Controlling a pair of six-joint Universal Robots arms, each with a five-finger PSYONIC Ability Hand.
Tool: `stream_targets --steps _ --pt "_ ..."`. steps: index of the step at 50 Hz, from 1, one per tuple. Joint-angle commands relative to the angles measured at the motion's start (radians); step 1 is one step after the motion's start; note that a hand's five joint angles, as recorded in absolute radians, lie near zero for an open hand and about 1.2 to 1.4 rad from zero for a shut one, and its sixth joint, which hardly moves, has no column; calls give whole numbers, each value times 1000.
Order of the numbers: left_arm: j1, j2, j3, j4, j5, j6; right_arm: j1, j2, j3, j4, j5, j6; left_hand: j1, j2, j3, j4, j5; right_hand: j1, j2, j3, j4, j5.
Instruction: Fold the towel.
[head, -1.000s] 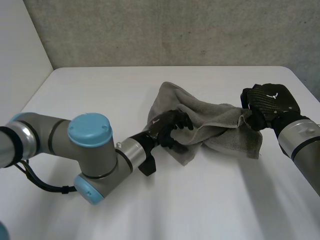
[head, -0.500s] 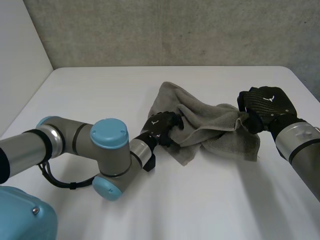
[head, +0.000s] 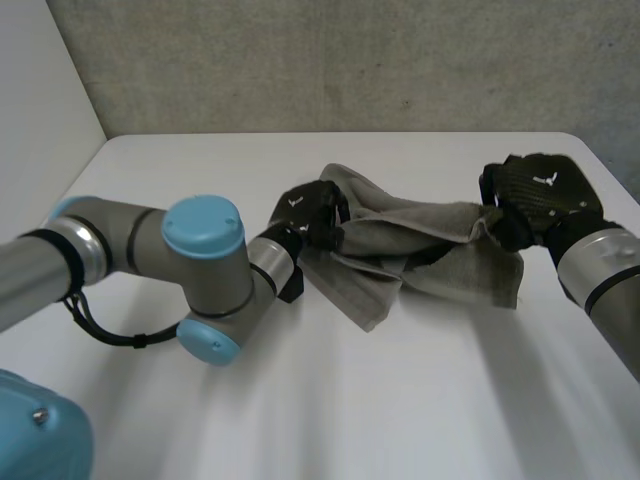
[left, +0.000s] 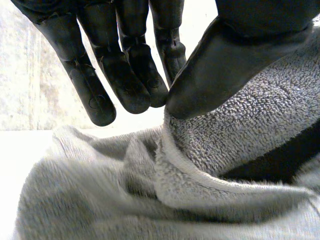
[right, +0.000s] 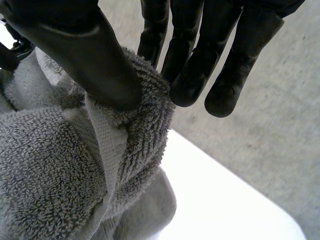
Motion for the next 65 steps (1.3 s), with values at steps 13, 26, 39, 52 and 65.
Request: stream_targets --steps 13,26,39,52,65 --pt "178 500 -119 -127 119 -12 84 -163 -338 197 -94 127 90 73 68 41 82 120 129 82 59 91" --pt "255 605 -331 -131 253 -18 142 -116 -300 266 -174 55 90 73 68 41 82 120 129 82 59 91" --pt "272 442 -576 -118 279 204 171 -93 -82 231 -173 -47 90 73 68 41 82 120 129 82 59 91" --pt "277 422 -634 -84 273 211 167 -96 -21 226 -174 -54 -770 -787 -791 -819 -777 120 129 82 59 91" --pt "257 441 -751 -78 277 211 153 -93 12 200 -173 -53 -964 -981 -985 -1012 -971 120 129 82 59 91"
